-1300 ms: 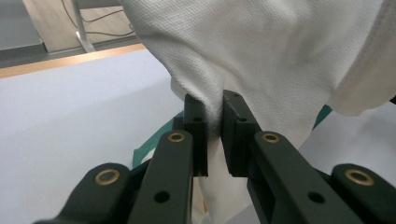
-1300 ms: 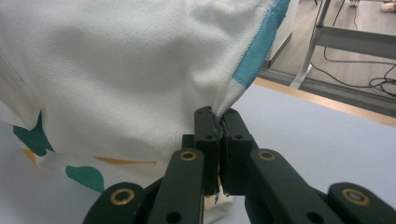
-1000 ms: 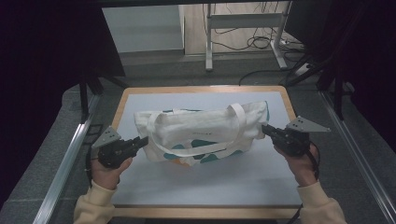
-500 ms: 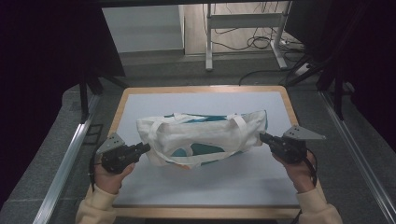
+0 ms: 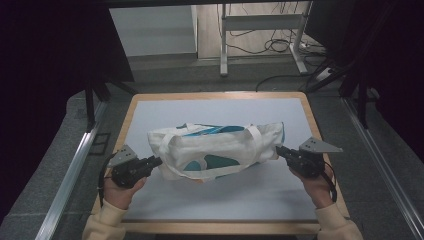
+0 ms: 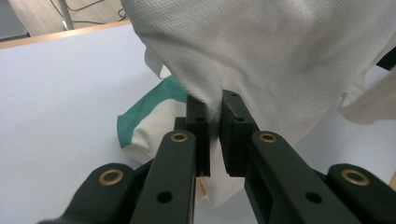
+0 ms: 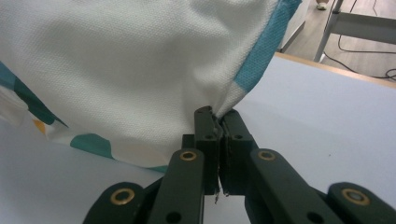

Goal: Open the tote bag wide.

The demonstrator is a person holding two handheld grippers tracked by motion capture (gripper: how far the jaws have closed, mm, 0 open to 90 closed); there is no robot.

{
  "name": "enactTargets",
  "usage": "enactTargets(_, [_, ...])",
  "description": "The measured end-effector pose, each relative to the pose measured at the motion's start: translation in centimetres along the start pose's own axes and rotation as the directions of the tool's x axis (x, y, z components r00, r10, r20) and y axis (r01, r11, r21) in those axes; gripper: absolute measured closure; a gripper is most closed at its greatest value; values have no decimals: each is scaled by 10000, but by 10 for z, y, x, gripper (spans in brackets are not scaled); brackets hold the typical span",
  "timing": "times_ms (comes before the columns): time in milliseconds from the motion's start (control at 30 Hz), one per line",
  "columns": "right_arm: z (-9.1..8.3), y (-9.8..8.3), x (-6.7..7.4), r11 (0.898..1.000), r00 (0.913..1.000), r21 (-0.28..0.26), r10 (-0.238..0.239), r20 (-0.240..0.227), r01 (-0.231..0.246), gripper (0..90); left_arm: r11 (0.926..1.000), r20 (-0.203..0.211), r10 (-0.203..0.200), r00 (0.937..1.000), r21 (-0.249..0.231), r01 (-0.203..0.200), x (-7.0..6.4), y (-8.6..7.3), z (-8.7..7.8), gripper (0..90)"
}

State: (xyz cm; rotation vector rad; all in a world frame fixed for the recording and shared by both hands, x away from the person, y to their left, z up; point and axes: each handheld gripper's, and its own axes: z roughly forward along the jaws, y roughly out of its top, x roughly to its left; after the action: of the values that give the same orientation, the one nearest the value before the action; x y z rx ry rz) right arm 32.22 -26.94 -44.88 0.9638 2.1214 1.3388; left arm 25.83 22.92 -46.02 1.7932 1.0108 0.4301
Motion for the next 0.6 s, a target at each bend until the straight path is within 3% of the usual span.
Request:
enactTargets(300, [10, -11, 0, 9993, 10000, 375, 60, -23, -59, 861, 9993, -137, 172, 9998, 339, -167, -2, -8, 8, 839])
enactTargets(600, [14, -16, 1, 9985, 10000, 543, 81, -48, -78, 861, 9991, -192, 282, 9994, 337, -276, -3, -11, 9, 841])
